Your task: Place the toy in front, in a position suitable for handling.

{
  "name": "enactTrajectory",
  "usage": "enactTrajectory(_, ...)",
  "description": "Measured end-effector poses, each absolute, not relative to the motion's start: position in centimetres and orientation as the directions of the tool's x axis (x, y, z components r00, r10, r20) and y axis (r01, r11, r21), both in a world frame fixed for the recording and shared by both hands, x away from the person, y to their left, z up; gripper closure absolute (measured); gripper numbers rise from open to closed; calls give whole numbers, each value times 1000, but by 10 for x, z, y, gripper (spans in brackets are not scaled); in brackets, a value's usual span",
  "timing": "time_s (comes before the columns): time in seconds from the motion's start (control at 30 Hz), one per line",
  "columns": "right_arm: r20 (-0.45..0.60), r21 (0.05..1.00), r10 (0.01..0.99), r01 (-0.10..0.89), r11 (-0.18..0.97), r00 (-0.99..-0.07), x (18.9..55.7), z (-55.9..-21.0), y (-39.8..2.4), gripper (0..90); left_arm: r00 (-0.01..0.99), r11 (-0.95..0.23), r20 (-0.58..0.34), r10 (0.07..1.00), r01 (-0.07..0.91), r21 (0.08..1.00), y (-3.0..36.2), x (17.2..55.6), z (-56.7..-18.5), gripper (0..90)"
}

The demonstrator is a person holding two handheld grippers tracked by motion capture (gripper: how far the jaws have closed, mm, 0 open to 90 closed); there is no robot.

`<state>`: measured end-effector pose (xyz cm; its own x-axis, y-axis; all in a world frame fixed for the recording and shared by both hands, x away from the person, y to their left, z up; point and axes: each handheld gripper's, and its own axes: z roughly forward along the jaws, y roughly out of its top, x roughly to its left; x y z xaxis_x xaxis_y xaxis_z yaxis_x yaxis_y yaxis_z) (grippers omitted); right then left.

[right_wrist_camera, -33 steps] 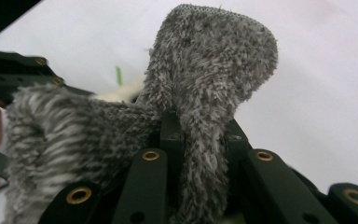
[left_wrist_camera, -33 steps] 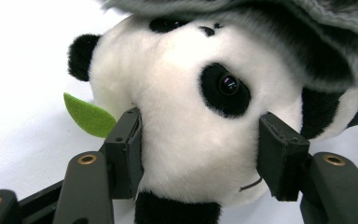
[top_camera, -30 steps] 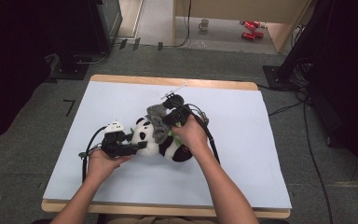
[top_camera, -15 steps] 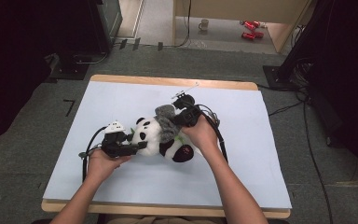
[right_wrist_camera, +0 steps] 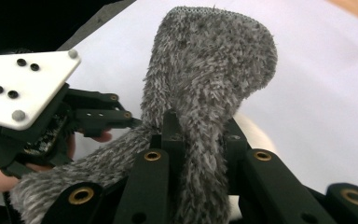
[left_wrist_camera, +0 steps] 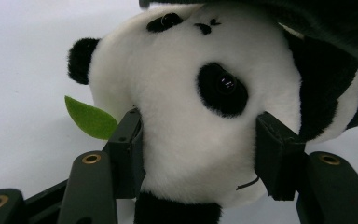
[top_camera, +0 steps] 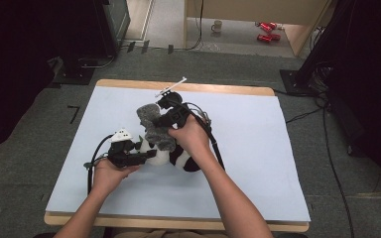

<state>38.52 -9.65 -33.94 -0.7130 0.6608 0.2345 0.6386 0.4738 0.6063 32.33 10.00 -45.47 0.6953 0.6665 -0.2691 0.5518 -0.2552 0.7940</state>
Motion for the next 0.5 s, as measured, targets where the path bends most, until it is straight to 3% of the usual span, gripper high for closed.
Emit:
enactTrajectory(0.27, 266, 542, 642, 663, 517, -719, 385, -370, -77, 779, 690, -254, -268, 672, 555, 792, 100, 323, -455, 424)
enactTrajectory(0.5, 236, 557, 647, 647, 522, -725, 383, -373, -95, 779, 693, -250, -270, 669, 552, 795, 99, 324, -455, 425)
